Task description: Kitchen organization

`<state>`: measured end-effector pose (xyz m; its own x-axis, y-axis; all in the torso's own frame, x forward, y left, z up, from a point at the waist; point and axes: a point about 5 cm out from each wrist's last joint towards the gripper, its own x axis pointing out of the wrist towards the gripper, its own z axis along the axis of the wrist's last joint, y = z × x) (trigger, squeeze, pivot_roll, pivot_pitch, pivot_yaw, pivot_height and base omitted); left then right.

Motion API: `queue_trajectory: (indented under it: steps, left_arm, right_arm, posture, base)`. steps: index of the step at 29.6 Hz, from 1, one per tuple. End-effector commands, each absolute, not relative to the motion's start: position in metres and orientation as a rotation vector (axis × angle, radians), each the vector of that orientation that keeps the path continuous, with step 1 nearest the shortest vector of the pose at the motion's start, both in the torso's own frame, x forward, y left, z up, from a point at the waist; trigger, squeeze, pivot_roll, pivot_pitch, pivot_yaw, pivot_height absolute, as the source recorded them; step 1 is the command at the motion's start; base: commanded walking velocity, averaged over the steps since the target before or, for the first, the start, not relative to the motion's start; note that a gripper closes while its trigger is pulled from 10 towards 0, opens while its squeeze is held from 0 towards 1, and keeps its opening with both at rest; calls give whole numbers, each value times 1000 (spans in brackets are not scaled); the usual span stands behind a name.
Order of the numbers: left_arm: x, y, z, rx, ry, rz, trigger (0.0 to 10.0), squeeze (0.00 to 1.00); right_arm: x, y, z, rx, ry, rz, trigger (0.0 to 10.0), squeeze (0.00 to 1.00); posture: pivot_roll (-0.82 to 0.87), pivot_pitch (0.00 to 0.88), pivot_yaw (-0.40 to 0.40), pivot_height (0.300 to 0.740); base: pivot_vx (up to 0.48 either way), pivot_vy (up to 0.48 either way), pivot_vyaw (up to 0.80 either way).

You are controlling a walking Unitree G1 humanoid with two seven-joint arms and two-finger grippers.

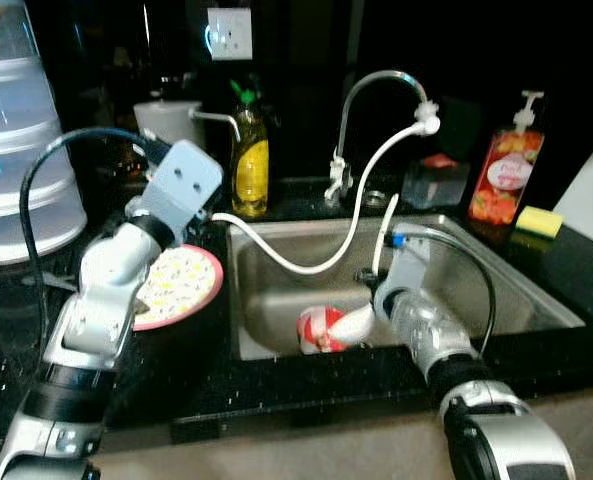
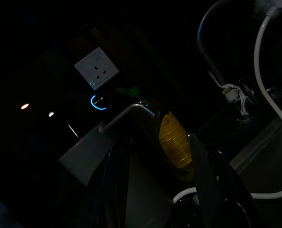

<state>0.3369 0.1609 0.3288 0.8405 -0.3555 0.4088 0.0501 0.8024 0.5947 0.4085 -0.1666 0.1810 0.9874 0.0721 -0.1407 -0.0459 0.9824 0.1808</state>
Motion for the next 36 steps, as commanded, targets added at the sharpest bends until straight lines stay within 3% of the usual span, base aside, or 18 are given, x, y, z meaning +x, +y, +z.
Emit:
queue_trajectory:
  steps: [1, 7, 8, 9, 10, 11, 17, 25, 26, 27, 28, 30, 32, 36]
  left_arm:
    - [336, 159, 325, 594, -516, -236, 10000, 0]
    - [334, 156, 324, 581, -503, -240, 10000, 0]
    - [334, 155, 324, 581, -501, -241, 10000, 0]
    - [334, 155, 324, 581, -501, -241, 10000, 0]
    - [334, 155, 324, 580, -500, -241, 10000, 0]
    - [334, 155, 324, 579, -498, -240, 10000, 0]
    - [334, 155, 325, 577, -496, -236, 10000, 0]
    - [334, 155, 324, 569, -485, -228, 10000, 0]
    - [334, 156, 324, 566, -483, -224, 10000, 0]
    - [334, 156, 324, 566, -483, -224, 10000, 0]
    - [335, 156, 324, 562, -481, -219, 10000, 0]
    - [335, 156, 324, 562, -481, -219, 10000, 0]
    - [336, 158, 323, 548, -472, -202, 10000, 0]
    - [337, 161, 323, 525, -461, -185, 10000, 0]
  right_arm:
    - [408, -167, 176, 167, 153, 49, 10000, 0]
    - [406, -169, 165, 156, 193, 20, 10000, 0]
    - [406, -169, 164, 155, 194, 21, 10000, 180]
    - [406, -169, 164, 155, 194, 21, 10000, 180]
    - [405, -169, 163, 153, 196, 20, 10000, 969]
    - [406, -169, 163, 158, 197, 20, 10000, 1000]
    - [407, -170, 168, 180, 172, 15, 10000, 1000]
    - [416, -173, 209, 206, 5, 34, 10000, 1000]
    - [418, -170, 224, 216, -57, 60, 10000, 243]
    - [418, -170, 224, 216, -57, 60, 10000, 243]
    - [418, -168, 236, 226, -113, 85, 10000, 0]
    - [418, -168, 236, 226, -113, 85, 10000, 0]
    - [414, -154, 274, 239, -277, 194, 10000, 0]
    - [398, -135, 304, 239, -408, 334, 10000, 0]
  posture:
    - [35, 45, -31, 740]
    - [33, 43, -29, 740]
    - [33, 43, -27, 740]
    - [33, 43, -27, 740]
    - [34, 43, -29, 740]
    - [33, 42, -29, 740]
    - [34, 40, -30, 740]
    - [29, 41, -30, 740]
    - [29, 41, -31, 740]
    - [29, 41, -31, 740]
    - [28, 41, -30, 740]
    - [28, 41, -30, 740]
    - [25, 41, -30, 740]
    - [17, 40, -29, 740]
  base:
    - [0, 0, 0]
    - [0, 0, 0]
    - [0, 0, 0]
    - [0, 0, 0]
    - [0, 0, 0]
    - [0, 0, 0]
    - [0, 0, 0]
    - [0, 0, 0]
    - [0, 0, 0]
    - [0, 0, 0]
    - [0, 0, 0]
    - [0, 0, 0]
    - [0, 0, 0]
    - [0, 0, 0]
